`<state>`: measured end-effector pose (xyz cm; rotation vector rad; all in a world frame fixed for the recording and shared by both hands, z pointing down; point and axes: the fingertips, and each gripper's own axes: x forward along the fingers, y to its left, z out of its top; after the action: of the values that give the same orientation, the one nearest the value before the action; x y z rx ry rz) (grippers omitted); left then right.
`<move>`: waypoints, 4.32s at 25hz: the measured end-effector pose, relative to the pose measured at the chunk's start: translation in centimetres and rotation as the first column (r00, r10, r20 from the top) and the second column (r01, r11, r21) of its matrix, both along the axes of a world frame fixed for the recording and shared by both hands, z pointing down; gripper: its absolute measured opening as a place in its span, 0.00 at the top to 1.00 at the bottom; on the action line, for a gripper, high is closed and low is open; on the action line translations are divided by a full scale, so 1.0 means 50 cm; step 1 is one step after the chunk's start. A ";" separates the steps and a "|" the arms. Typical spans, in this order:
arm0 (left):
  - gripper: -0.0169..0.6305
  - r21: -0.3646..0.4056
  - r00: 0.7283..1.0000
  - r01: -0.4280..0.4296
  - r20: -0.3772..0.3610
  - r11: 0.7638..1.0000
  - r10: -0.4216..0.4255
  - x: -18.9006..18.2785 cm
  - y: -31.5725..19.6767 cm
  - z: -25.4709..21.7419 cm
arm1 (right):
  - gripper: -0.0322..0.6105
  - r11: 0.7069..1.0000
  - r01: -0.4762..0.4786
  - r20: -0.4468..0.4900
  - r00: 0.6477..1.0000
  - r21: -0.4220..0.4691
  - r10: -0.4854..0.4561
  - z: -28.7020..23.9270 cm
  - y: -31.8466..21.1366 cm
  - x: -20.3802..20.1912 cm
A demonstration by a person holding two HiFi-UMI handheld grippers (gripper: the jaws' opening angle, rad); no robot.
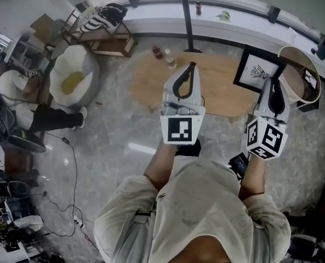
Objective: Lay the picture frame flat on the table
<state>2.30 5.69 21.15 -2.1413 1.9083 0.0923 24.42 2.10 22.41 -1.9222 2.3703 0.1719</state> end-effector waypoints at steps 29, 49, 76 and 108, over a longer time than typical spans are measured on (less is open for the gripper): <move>0.97 -0.038 0.997 0.063 -0.034 0.997 -0.064 -0.271 -0.343 0.029 | 0.84 0.994 0.094 -0.044 0.994 -0.050 -0.097 0.015 -0.383 -0.310; 0.97 -0.062 0.996 0.035 -0.078 0.997 -0.040 -0.373 -0.497 0.050 | 0.84 0.994 0.059 -0.089 0.994 -0.089 -0.067 0.029 -0.516 -0.401; 0.97 -0.097 1.000 0.007 -0.018 0.995 -0.009 -0.266 -0.755 0.146 | 0.84 0.967 0.052 -0.015 0.998 -0.249 -0.058 0.201 -0.785 -0.293; 0.97 -0.194 0.999 -0.006 -0.035 0.981 -0.001 -0.221 -0.912 0.384 | 0.84 0.826 0.095 -0.007 0.993 -0.555 -0.118 0.570 -0.937 -0.311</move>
<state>-8.73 -39.91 40.36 -2.2793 2.0091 -0.0597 8.86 -44.74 50.93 -1.9843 2.7669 -0.5587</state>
